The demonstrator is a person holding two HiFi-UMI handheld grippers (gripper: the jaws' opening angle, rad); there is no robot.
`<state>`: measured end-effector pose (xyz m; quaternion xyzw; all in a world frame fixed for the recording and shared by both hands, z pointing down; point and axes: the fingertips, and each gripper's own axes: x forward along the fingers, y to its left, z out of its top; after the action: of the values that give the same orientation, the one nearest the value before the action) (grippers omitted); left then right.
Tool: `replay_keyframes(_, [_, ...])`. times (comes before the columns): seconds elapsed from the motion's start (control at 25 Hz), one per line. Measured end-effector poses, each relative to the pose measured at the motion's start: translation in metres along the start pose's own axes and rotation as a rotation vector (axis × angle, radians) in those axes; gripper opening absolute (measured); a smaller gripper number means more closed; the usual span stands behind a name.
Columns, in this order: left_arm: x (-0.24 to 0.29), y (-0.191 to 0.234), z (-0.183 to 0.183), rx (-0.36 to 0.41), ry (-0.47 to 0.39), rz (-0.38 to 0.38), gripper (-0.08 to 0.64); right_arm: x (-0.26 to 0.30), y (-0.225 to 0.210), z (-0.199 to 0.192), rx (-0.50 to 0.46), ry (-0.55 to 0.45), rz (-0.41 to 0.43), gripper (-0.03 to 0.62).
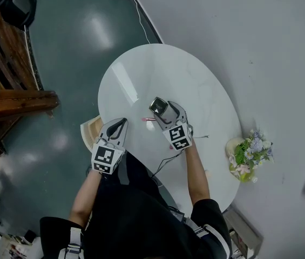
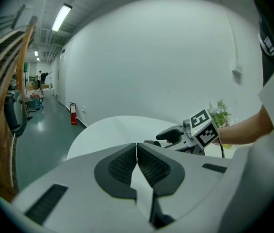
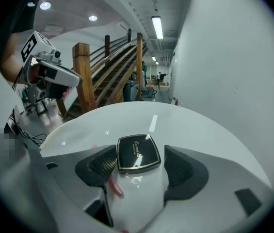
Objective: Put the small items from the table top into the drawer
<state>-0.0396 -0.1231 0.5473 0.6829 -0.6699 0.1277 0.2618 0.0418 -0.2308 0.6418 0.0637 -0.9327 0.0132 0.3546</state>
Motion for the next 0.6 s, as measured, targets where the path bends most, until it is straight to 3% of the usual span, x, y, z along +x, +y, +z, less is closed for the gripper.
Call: replay_keyframes(0.6, [0.01,0.005,0.006,0.004,0.001,-0.011,0.021,0.01,0.0,-0.012,0.011,0.05,0.024,0.296])
